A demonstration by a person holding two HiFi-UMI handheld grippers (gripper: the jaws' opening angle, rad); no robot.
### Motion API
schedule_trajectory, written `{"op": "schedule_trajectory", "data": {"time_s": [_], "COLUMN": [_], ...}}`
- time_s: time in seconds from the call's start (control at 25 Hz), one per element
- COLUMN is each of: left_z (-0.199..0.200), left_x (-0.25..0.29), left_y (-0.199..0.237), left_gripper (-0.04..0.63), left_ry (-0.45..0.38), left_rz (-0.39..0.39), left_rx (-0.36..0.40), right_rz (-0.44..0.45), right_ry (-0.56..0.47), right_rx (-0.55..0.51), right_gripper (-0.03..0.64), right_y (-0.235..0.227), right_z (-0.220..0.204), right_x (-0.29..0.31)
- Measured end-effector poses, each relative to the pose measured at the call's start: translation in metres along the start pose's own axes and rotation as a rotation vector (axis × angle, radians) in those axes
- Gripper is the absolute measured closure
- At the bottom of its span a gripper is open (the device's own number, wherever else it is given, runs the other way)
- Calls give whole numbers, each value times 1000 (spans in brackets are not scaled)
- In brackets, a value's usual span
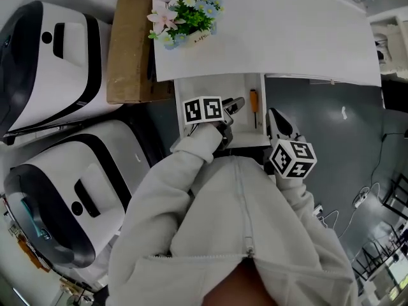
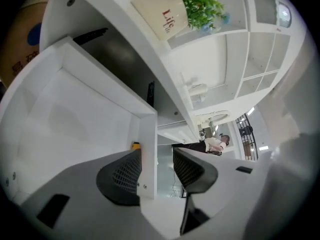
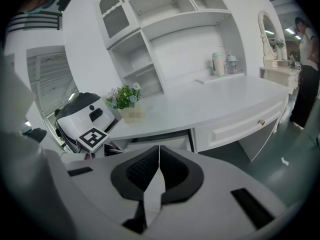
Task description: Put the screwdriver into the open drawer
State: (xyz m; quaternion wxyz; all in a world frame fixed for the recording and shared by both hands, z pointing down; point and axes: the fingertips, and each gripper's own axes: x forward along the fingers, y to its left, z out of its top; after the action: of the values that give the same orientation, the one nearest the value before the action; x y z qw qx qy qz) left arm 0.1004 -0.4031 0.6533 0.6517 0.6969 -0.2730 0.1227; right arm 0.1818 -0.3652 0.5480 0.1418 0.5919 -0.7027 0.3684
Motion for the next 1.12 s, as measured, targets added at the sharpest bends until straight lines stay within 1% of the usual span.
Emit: {"op": "schedule_trajectory", "data": {"time_s": [0.16,0.4,0.56,0.72,0.84,0.96,1.04,1.12], "left_z": [0,6,9,13,21,29,37,47], "left_x": [-28,-72,-98,-121,-138,-156,-171,-187], "left_y": [-13,-37,-44,-61,-74,-86,-89,-90], "left_gripper": [394,394,382,365,362,362,362,362], "left_ry": [-14,-58,-78,-114,-170,-243,-312,-392], "left_rz": [-32,-60,-24,-14,-12,-15,14,79], "left_rx": [77,230,363,515,605,667,730,817], "right_rz": [22,55,59,66,64,60,56,50], "right_ry": [-24,-60,-79,-102,-118,-135,-150,-171], "right_rx": [-22,-36,-42,-51,-51,-55,-61,-74], "right_gripper": [583,583,583,583,583,583,583,583], "right_y": [19,43,51,59,60,59,57,55], "right_z": [3,11,16,25,31,40,45,52], "right_x": [1,-1,-3,-7,-8,-10,-12,-14]}}
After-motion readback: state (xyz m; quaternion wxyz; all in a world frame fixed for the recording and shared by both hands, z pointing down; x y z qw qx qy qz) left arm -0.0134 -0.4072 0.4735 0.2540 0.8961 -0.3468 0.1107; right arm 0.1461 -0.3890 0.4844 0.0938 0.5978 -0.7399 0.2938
